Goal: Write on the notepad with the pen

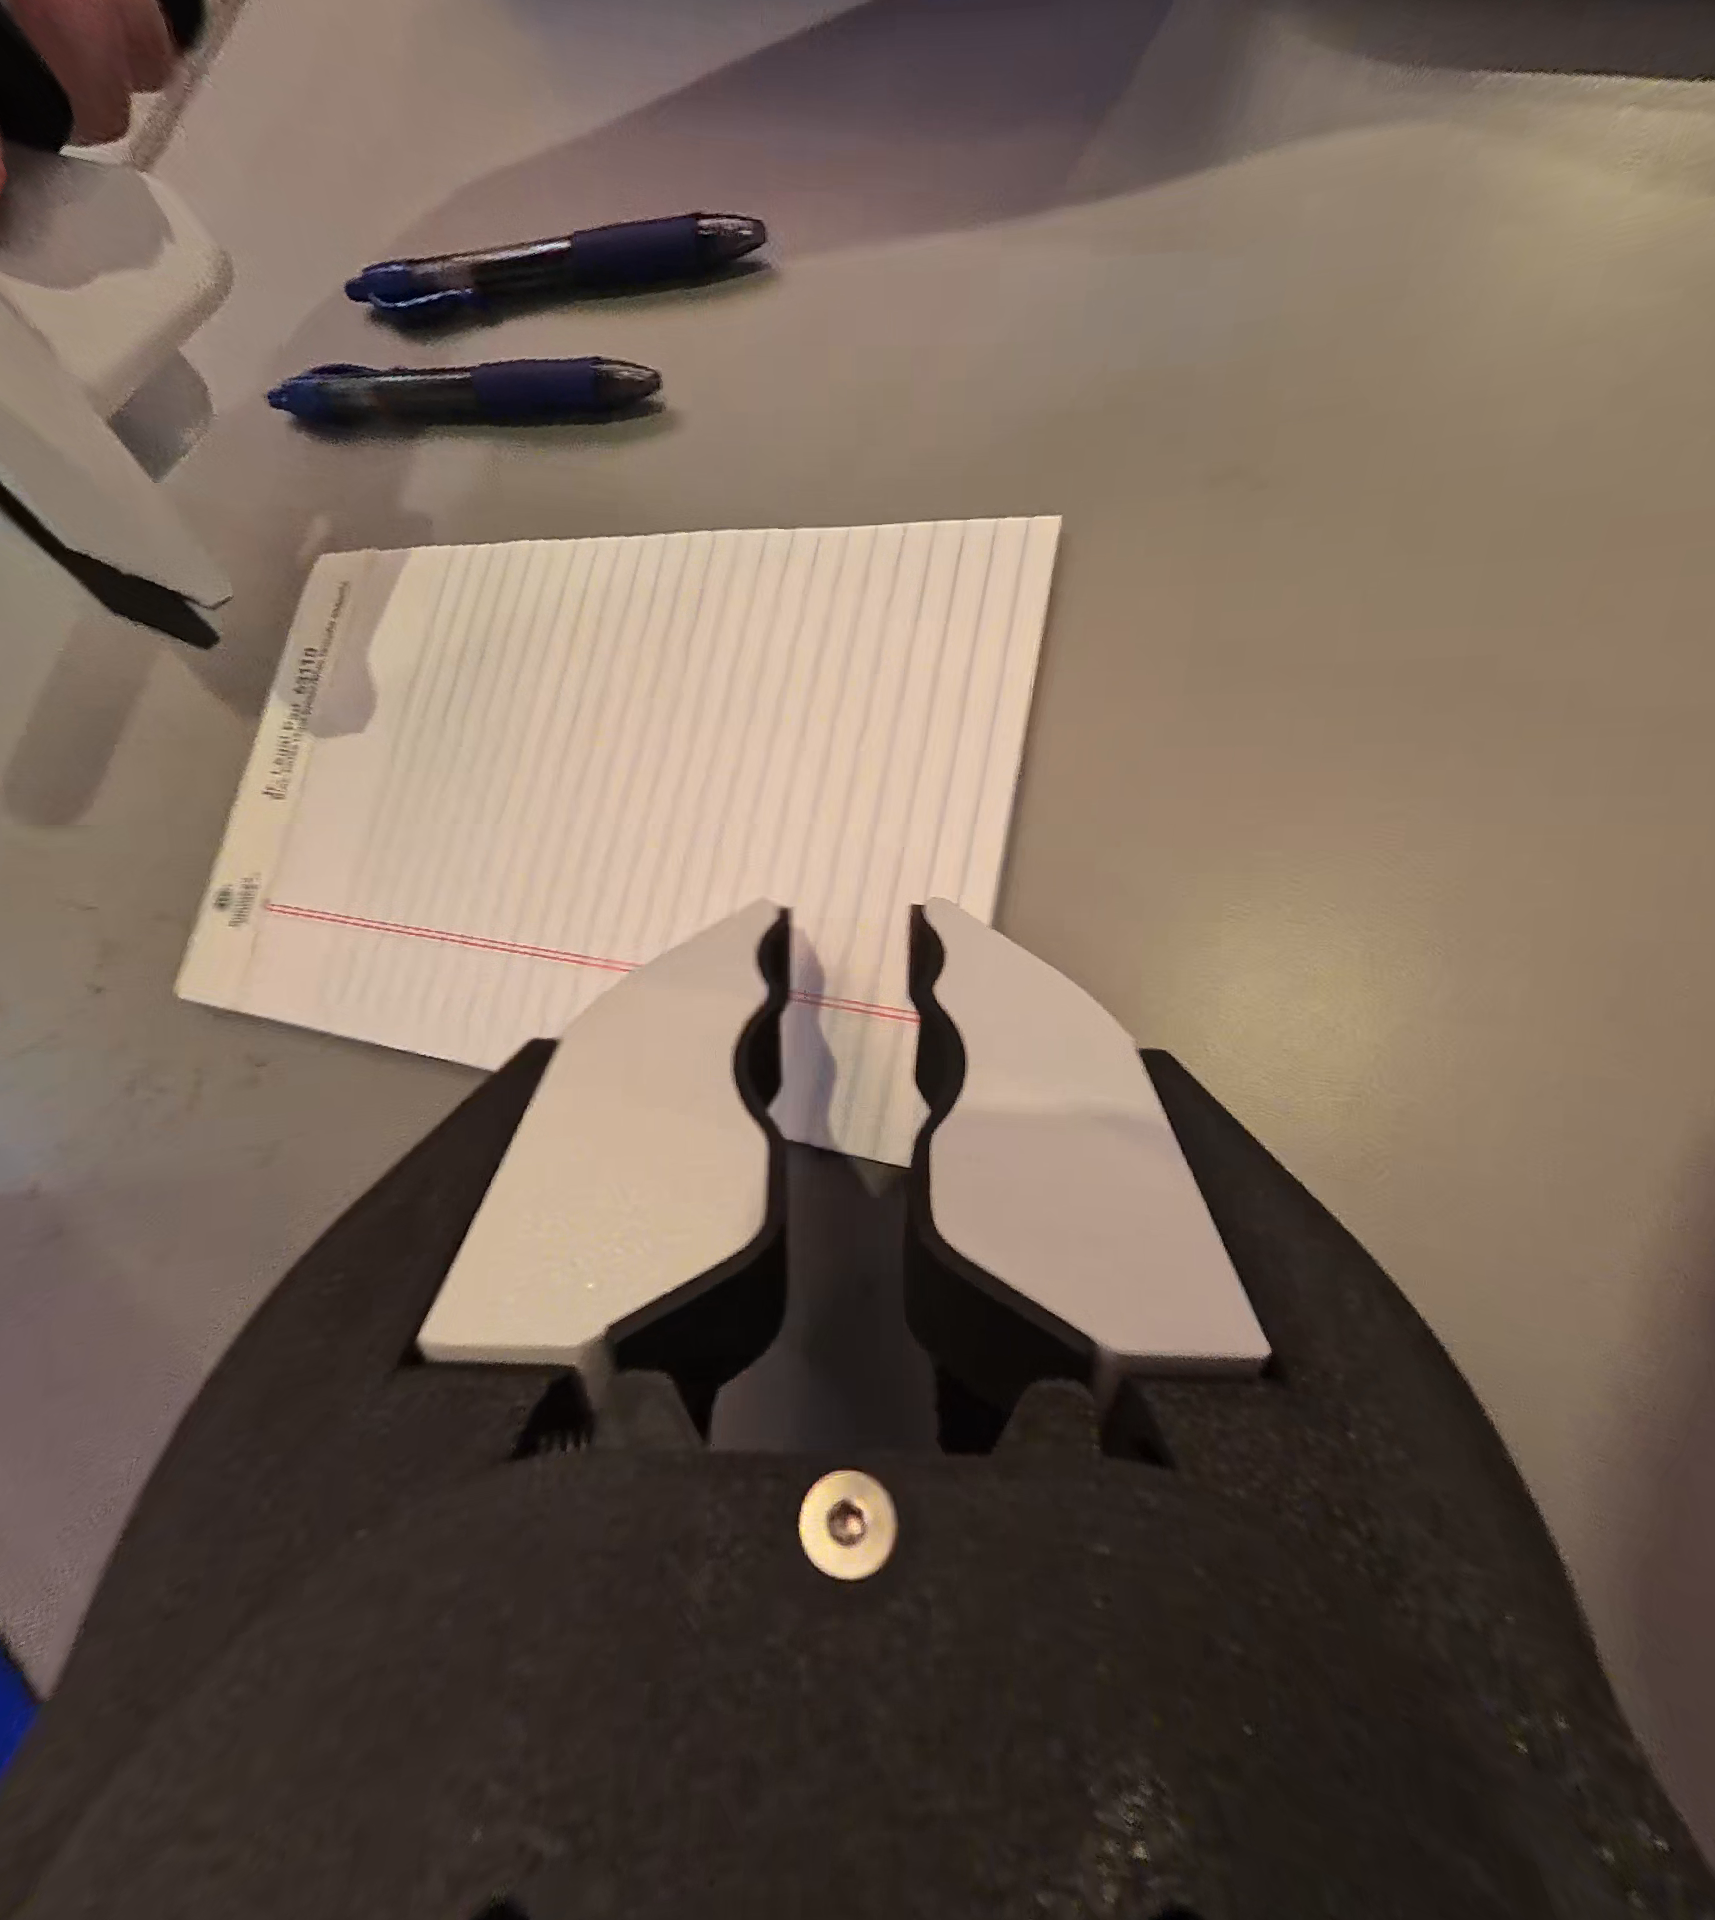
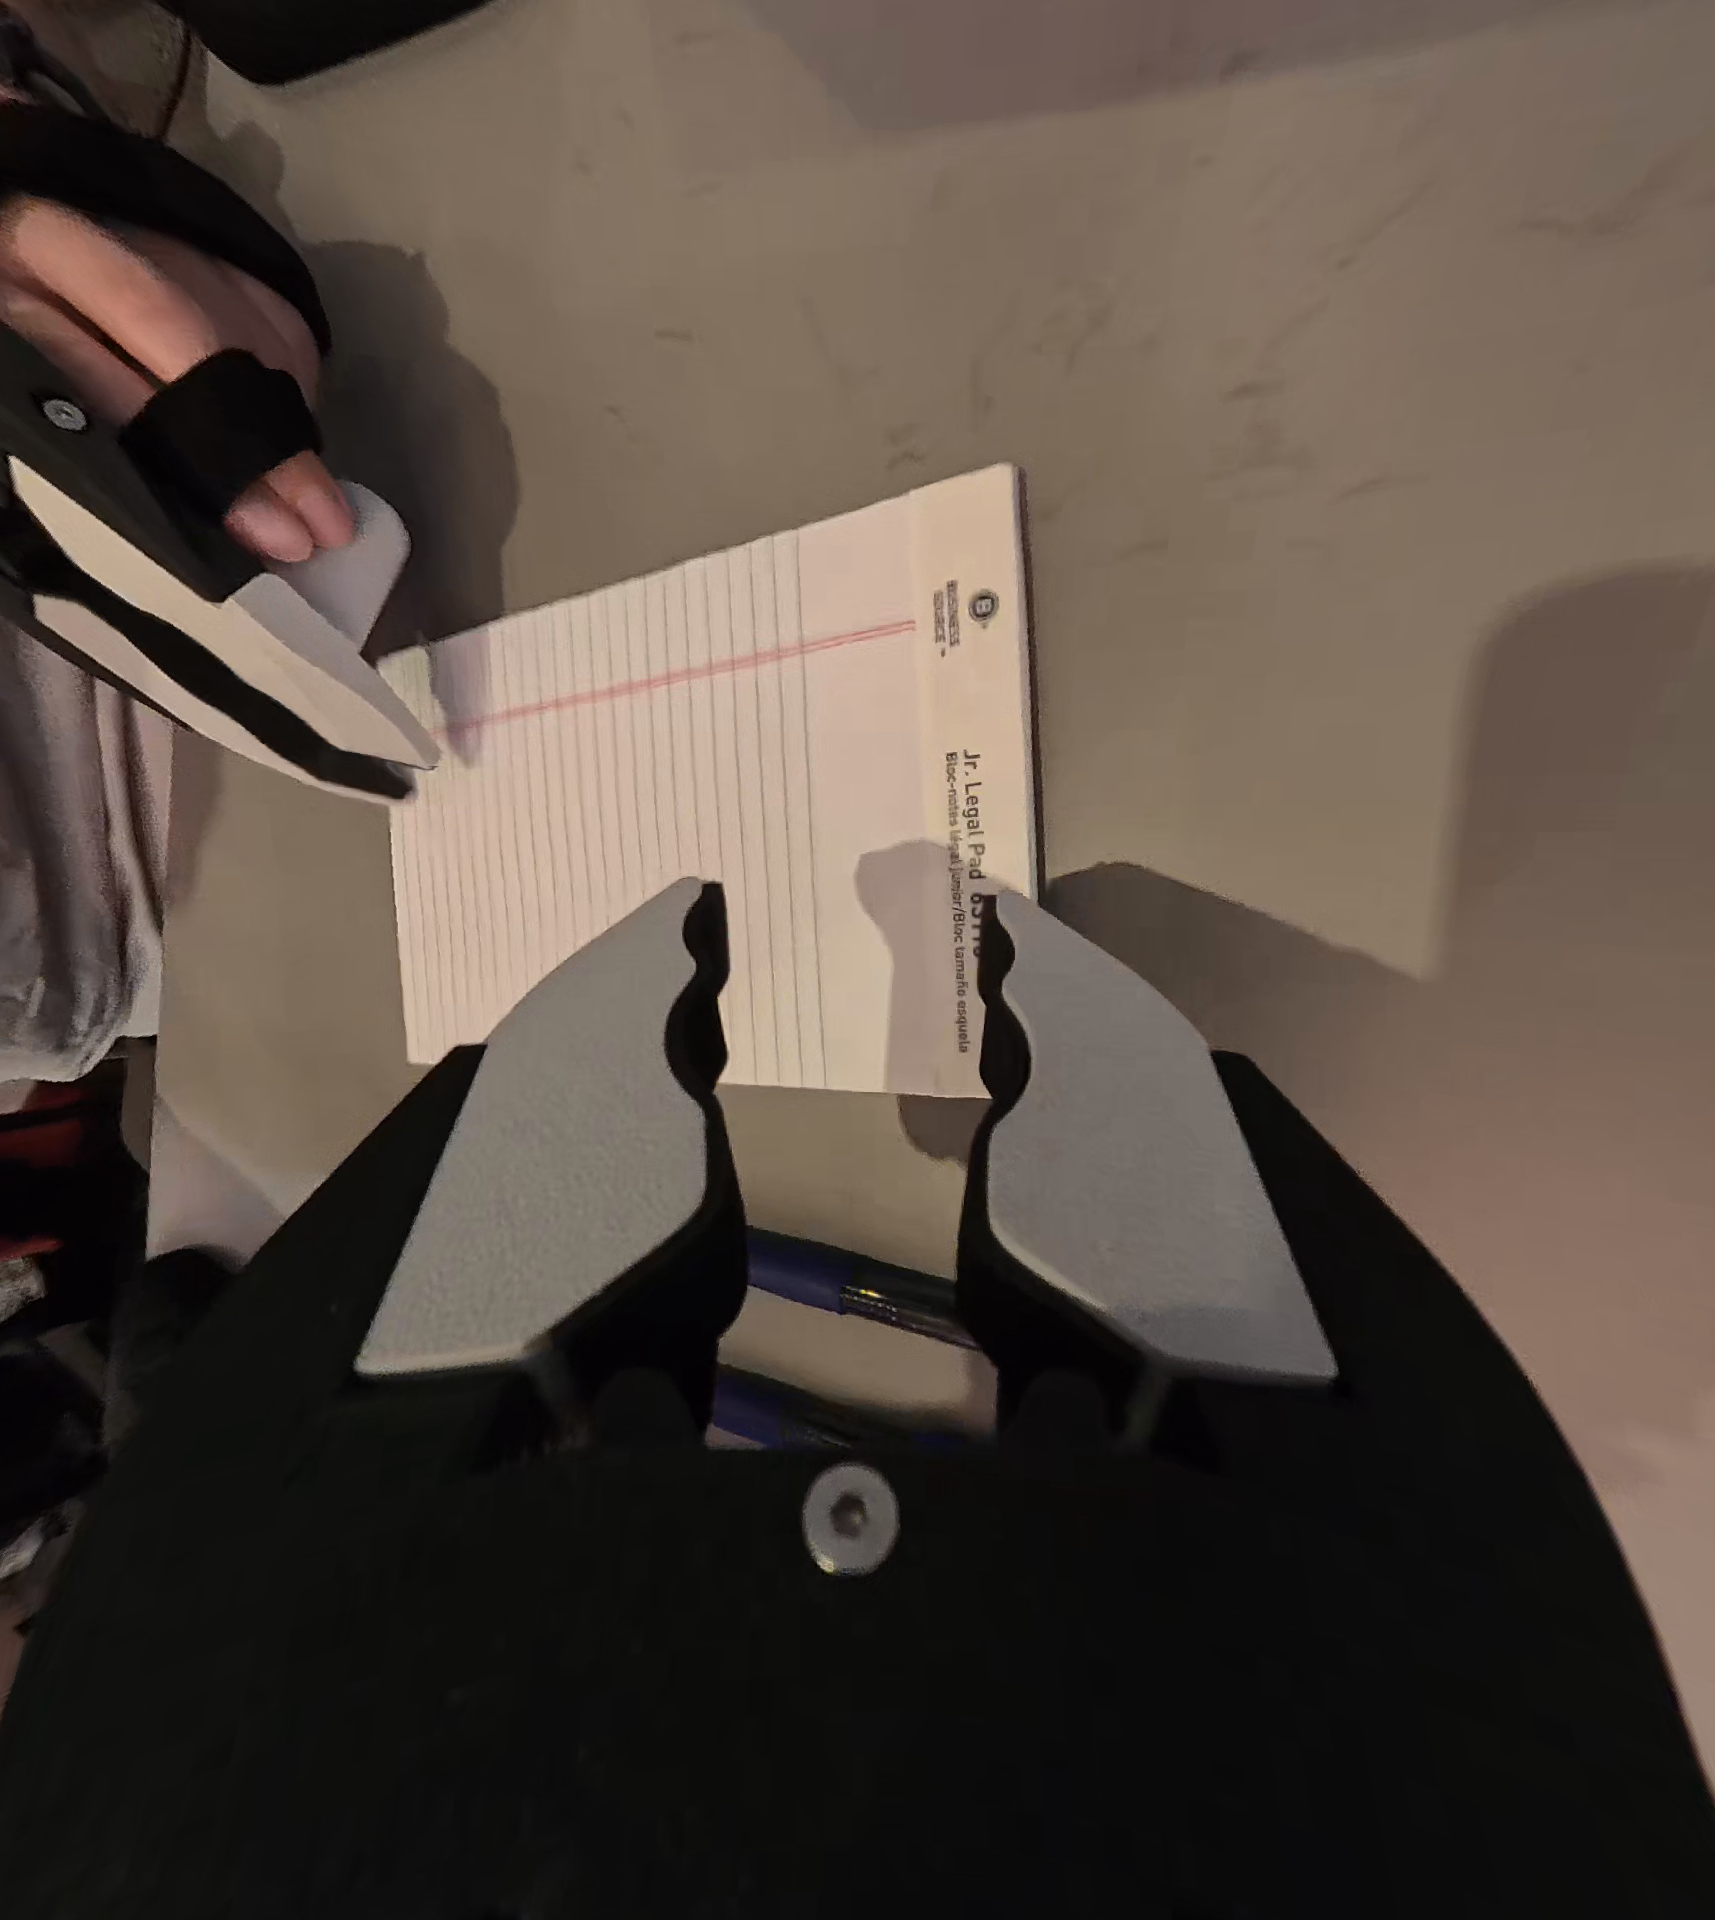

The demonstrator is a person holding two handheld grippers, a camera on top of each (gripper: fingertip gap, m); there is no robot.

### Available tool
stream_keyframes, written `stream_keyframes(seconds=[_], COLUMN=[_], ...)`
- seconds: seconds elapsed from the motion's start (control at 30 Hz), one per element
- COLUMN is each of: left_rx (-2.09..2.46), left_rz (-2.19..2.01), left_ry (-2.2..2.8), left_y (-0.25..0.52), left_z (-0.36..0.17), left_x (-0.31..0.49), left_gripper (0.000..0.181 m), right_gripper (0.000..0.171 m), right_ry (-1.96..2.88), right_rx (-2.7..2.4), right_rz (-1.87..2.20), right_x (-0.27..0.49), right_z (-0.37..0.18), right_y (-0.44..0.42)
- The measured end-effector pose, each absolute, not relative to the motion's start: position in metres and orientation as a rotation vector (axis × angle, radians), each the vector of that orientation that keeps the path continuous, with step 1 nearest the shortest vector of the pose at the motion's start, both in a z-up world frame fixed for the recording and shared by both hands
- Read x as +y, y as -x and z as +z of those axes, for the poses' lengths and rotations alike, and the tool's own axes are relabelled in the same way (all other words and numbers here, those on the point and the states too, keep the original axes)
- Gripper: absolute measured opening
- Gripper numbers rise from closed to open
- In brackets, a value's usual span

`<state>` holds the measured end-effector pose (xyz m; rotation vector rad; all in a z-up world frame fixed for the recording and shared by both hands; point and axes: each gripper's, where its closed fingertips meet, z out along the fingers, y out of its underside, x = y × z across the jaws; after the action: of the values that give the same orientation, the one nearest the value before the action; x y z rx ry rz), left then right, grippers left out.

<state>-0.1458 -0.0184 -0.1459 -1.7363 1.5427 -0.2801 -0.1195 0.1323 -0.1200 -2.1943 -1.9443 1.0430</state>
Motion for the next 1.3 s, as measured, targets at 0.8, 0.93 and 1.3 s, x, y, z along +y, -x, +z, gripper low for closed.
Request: stream_keyframes(seconds=[0.8,0.93,1.3], left_rx=[0.873,0.866,0.832], left_rz=[-0.813,-0.695,-0.691], left_ry=[2.251,2.342,2.364], left_y=[0.185,0.191,0.174], left_z=[-0.117,-0.134,-0.146], left_x=[0.028,0.043,0.048], left_gripper=[0.008,0.017,0.017], right_gripper=[0.046,0.051,0.072], right_ry=[2.213,2.351,2.685], right_rx=[-1.884,-1.694,-0.647], right_rz=[0.931,0.842,1.170], right_x=[0.136,0.132,0.069], right_z=[-0.139,-0.133,-0.103], right_y=[0.106,0.098,0.081])
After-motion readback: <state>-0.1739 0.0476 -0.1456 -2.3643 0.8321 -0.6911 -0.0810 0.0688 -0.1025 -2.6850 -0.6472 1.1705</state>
